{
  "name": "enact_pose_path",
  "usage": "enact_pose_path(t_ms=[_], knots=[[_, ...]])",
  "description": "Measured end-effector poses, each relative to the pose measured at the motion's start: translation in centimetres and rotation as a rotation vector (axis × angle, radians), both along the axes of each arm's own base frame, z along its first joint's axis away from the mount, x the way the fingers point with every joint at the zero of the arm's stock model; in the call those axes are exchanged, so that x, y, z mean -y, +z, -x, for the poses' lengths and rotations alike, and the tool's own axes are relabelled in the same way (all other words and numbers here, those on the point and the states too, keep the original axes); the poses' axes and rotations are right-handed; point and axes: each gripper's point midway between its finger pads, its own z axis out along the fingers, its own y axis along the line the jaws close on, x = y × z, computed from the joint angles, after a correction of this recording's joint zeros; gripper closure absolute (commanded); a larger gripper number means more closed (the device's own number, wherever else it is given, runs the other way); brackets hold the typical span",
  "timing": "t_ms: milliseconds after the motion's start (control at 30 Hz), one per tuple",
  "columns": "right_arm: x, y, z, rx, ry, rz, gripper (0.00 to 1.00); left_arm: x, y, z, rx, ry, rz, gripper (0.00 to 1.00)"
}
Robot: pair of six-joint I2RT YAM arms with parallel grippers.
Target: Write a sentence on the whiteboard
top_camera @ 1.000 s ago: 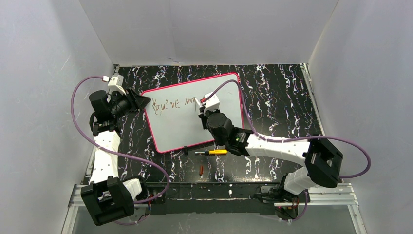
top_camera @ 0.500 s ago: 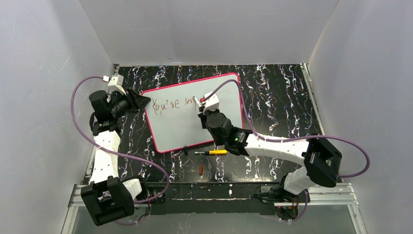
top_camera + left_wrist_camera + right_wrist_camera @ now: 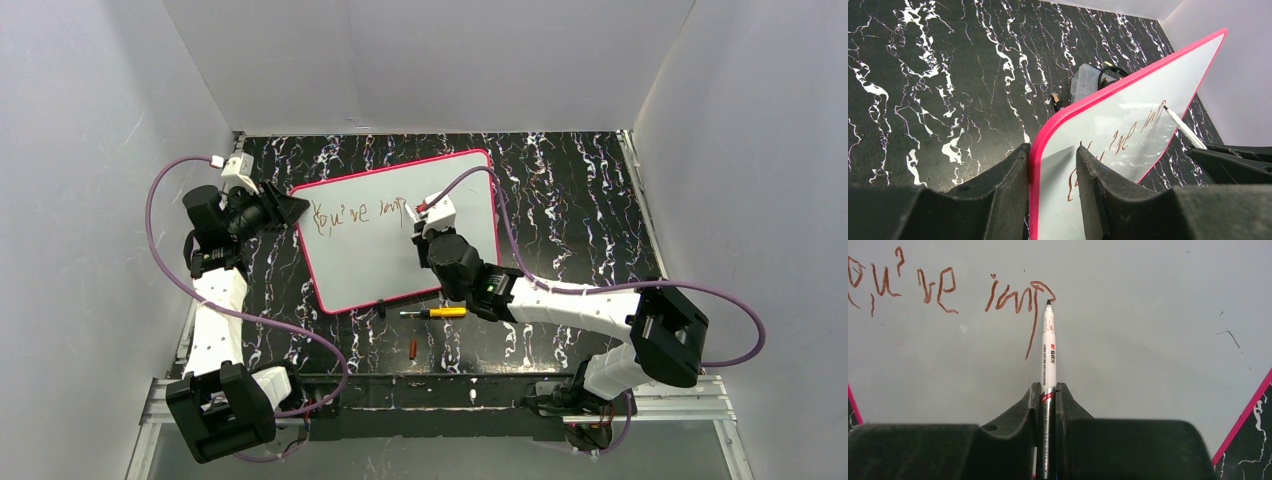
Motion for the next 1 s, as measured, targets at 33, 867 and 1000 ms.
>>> enact_pose_path(t_ms=[33,867,1000], knots=[[-0.1,0.0,0.1,-0.002,0.008,-0.001,0.99,0.0,0.0,0.0,0.0,0.0,0.0,0.64],[1.5,0.3,0.7,0.027,-0.002,0.015,0.99,0.0,0.0,0.0,0.0,0.0,0.0,0.64],[1.4,0.3,0.4,0.038,-0.008,0.021,0.99,0.0,0.0,0.0,0.0,0.0,0.0,0.64]])
